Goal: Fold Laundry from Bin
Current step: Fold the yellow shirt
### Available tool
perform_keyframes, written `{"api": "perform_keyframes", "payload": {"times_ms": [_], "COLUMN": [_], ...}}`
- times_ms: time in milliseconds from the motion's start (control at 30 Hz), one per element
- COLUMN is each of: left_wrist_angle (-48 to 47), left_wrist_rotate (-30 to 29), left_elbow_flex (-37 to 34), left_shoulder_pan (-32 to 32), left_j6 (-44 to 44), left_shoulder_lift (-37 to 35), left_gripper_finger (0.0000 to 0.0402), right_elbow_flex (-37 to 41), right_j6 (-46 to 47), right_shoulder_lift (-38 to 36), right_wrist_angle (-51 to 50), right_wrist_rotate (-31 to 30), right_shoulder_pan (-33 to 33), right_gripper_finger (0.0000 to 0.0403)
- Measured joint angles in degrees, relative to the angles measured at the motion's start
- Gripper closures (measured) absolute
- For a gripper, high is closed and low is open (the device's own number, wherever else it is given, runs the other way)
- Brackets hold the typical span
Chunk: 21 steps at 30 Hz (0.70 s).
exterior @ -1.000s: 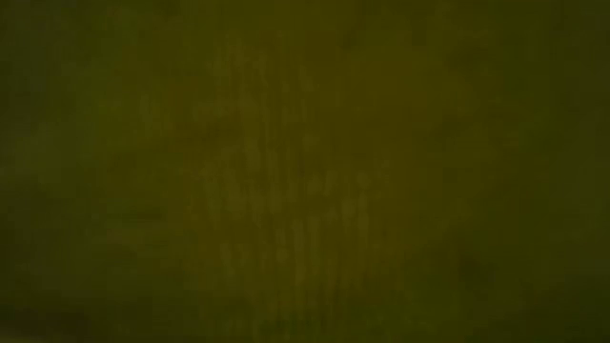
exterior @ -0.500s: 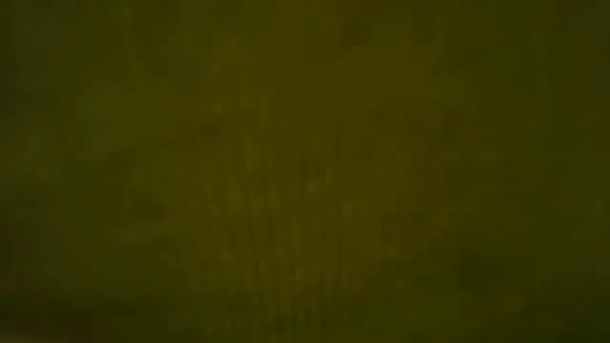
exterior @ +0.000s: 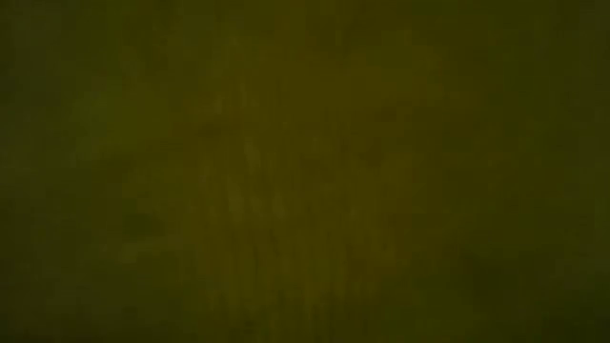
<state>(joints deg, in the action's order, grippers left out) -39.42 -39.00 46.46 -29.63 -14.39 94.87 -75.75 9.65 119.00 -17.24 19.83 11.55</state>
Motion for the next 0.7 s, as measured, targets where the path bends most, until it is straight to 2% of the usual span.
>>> {"api": "perform_keyframes", "payload": {"times_ms": [167,367,533,700], "left_wrist_angle": [0.3,-1.7,-6.1,-11.0], "left_wrist_rotate": [-4.3,-6.5,-6.6,-2.0], "left_elbow_flex": [0.0,1.8,5.8,7.3], "left_shoulder_pan": [0.0,2.4,8.2,18.1], "left_j6": [0.8,1.0,-0.2,-5.1], "left_shoulder_lift": [0.0,-1.5,-7.2,-12.7], "left_gripper_finger": [0.0231,0.0231,0.0231,0.0231], "right_elbow_flex": [0.0,-0.4,-3.0,-6.4], "right_j6": [-0.8,-2.2,-3.9,-5.7], "right_shoulder_lift": [0.0,0.0,0.1,-1.0], "right_wrist_angle": [-2.9,-3.5,-5.1,-10.9], "right_wrist_rotate": [4.1,2.2,-2.0,-7.2], "right_shoulder_pan": [1.8,2.4,2.2,2.2], "right_gripper_finger": [0.04,0.04,0.04,0.04]}}
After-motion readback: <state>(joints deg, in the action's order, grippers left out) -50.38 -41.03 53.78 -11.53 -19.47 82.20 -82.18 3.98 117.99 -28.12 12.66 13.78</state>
